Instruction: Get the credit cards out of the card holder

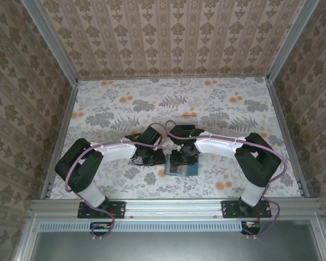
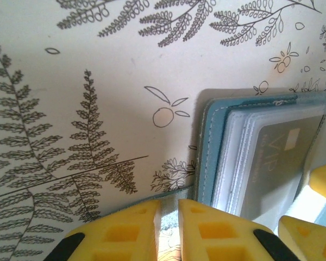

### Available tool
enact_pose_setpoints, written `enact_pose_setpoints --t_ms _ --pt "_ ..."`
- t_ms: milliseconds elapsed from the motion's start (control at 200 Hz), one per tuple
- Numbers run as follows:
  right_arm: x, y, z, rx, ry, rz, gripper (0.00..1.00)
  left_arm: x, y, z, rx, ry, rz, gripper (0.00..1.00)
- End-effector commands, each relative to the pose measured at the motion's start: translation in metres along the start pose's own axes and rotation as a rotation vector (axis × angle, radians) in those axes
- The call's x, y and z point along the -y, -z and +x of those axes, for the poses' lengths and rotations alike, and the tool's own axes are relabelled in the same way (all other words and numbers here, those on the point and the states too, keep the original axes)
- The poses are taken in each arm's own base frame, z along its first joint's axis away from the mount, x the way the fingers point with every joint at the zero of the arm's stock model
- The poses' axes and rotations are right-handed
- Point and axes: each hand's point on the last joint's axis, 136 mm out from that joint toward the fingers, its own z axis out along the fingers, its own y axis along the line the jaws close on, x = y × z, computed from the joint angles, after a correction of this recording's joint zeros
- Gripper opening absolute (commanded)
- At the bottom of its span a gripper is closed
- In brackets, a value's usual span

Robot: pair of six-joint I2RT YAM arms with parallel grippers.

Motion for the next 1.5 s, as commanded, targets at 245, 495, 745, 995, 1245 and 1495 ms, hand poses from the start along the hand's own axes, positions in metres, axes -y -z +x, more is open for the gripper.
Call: enact_pose_setpoints --t_ms 245,495,745,995,1245,1495 --pt "0.032 0.031 0.003 0.041 0.072 0.256 0.55 -0.007 -0.004 0.007 -0.028 0.015 -0.015 0.18" --pt "0.04 0.036 0.009 0.053 0.06 0.263 0.51 -0.004 -0.005 0.005 -0.031 0.012 -0.01 0.18" --pt "0.04 0.035 0.015 0.05 0.048 0.236 0.36 -0.003 -0.007 0.005 -0.039 0.01 -0.01 0.18" --pt "0.049 0.033 0.016 0.055 0.049 0.26 0.18 -0.012 -0.01 0.008 -0.052 0.033 -0.039 0.17" --pt "0.07 0.027 0.017 0.047 0.05 0.354 0.24 -0.014 -0.009 0.012 -0.057 0.046 -0.04 0.17" --pt "0.084 0.023 0.019 0.04 0.057 0.43 0.42 -0.017 -0.004 0.016 -0.052 0.056 -0.051 0.17"
